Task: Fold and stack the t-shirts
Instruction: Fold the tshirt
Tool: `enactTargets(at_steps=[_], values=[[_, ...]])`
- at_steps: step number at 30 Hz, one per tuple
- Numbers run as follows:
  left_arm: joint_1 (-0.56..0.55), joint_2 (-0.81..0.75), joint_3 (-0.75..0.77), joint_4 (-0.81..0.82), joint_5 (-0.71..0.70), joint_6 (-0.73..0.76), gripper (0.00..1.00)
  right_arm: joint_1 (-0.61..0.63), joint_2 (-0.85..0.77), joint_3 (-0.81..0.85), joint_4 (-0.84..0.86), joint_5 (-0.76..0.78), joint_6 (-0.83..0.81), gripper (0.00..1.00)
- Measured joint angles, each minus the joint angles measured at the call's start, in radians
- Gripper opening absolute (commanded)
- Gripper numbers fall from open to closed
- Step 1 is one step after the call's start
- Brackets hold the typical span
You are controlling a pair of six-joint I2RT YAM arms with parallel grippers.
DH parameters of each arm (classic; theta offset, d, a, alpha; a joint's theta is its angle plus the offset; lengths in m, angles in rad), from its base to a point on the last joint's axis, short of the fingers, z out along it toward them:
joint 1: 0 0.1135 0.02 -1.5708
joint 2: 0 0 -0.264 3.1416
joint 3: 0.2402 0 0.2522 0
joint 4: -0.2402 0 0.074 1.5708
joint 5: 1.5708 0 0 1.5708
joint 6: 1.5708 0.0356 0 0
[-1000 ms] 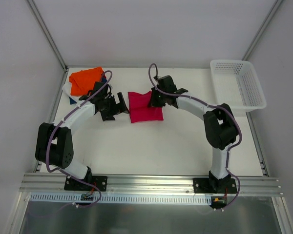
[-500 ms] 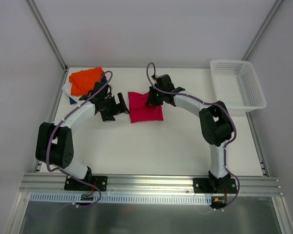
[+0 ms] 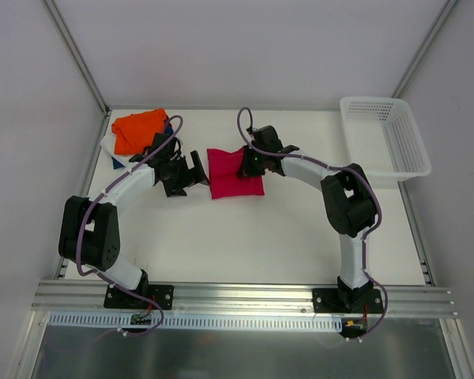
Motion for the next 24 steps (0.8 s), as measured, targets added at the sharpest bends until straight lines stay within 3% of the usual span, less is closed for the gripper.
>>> enactTargets(at_steps=[4,16,24], values=[[0.000,0.000,0.000,0.000,0.000,0.000,0.99,-0.003,0.005,0.010,-0.002,0.001,-0.001,0.00],[0.000,0.000,-0.011,0.001,0.001,0.000,0.99,-0.088,0.230,0.318,-0.003,-0.010,0.000,0.00],[0.000,0.000,-0.013,0.001,0.002,0.000,0.99,-0.180,0.226,0.370,0.005,0.023,-0.004,0.00]])
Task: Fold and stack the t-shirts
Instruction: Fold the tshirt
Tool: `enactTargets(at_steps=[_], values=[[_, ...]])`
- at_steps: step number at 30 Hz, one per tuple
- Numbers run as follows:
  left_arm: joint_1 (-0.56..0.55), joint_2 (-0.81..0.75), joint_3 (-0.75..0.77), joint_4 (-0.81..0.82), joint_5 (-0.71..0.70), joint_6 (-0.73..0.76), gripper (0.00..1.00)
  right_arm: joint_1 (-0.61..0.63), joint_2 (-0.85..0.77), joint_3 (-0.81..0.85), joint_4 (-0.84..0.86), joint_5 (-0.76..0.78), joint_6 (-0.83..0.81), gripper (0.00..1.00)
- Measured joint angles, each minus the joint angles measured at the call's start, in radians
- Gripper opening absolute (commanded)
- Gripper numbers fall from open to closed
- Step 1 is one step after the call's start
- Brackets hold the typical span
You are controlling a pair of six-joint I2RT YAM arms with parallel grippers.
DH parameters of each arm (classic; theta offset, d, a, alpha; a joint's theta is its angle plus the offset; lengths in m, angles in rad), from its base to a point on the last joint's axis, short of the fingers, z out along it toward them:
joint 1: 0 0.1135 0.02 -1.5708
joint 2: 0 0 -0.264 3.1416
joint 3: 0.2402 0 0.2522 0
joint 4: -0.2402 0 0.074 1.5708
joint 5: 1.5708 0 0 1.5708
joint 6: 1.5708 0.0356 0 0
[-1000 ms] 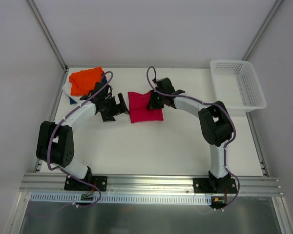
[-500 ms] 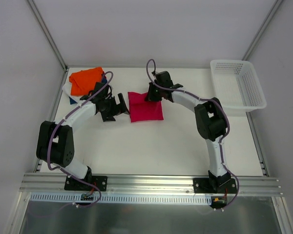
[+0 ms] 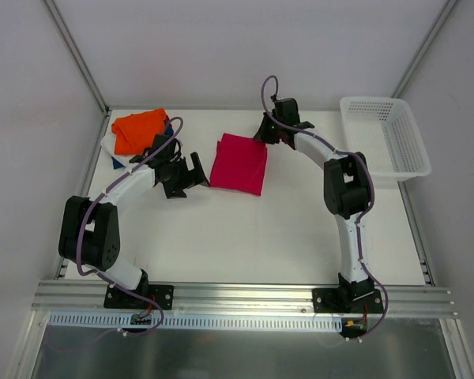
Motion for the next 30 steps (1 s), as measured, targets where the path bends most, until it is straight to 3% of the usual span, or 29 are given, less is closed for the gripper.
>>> enactTargets(at_steps=[7,13,15,16,19,23,30], values=[[0.000,0.000,-0.011,0.008,0.003,0.000,0.99,-0.063,-0.147,-0.022,-0.005,0.040,-0.024,0.00],[0.000,0.025,-0.014,0.022,0.003,0.000,0.99,-0.043,-0.410,-0.203,0.038,0.040,-0.038,0.00],[0.000,0.042,-0.013,0.023,0.003,0.000,0.99,-0.024,-0.493,-0.315,0.061,0.041,-0.043,0.04],[0.000,0.049,-0.012,0.024,0.003,0.001,0.99,-0.012,-0.530,-0.371,0.063,0.042,-0.044,0.13],[0.000,0.078,0.010,0.025,0.002,0.004,0.99,0.017,-0.605,-0.519,0.064,0.042,-0.050,0.25],[0.000,0.150,0.089,0.043,-0.003,0.016,0.99,0.051,-0.706,-0.702,0.031,0.042,-0.053,0.28],[0.009,0.266,0.221,0.077,0.000,0.032,0.99,0.073,-0.924,-0.816,0.032,0.044,-0.053,0.32]])
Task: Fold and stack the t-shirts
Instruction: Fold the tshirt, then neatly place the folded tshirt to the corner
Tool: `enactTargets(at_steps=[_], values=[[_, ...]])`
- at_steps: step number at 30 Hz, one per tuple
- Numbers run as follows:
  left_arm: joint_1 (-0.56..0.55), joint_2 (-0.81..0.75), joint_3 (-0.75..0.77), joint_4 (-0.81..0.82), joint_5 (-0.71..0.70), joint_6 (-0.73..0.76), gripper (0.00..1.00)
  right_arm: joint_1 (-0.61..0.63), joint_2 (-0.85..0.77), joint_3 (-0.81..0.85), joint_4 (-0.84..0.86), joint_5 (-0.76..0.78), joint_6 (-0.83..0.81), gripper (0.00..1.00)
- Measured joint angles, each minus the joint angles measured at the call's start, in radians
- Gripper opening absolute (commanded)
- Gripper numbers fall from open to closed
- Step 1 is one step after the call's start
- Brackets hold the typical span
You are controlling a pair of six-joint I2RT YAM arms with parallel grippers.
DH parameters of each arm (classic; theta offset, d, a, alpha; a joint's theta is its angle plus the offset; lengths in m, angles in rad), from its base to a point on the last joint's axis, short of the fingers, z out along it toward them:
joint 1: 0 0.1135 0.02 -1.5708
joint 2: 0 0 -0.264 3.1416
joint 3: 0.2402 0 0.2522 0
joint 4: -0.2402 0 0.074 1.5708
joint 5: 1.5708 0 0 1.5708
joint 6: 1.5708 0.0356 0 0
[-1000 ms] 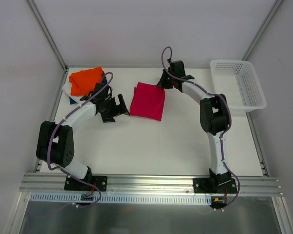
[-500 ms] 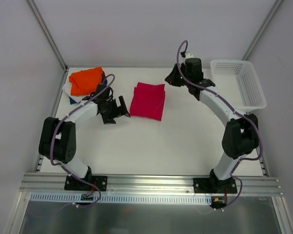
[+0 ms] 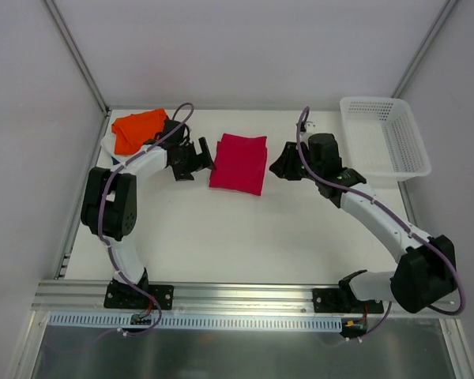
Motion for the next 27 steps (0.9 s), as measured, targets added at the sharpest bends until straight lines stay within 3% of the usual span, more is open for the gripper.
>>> enactTargets(at_steps=[6,19,27], values=[[0.041,0.124,0.077,0.061,0.046,0.002,0.99,0.013,-0.114,-0.036,0.005,-0.001,0.000,0.32],[0.079,0.359,0.307,0.186,0.216,0.001,0.99,0.030,-0.182,-0.066,-0.008,-0.011,0.002,0.33],[0.079,0.373,0.240,0.358,0.349,-0.048,0.99,0.031,-0.183,-0.075,-0.008,-0.012,0.003,0.33]])
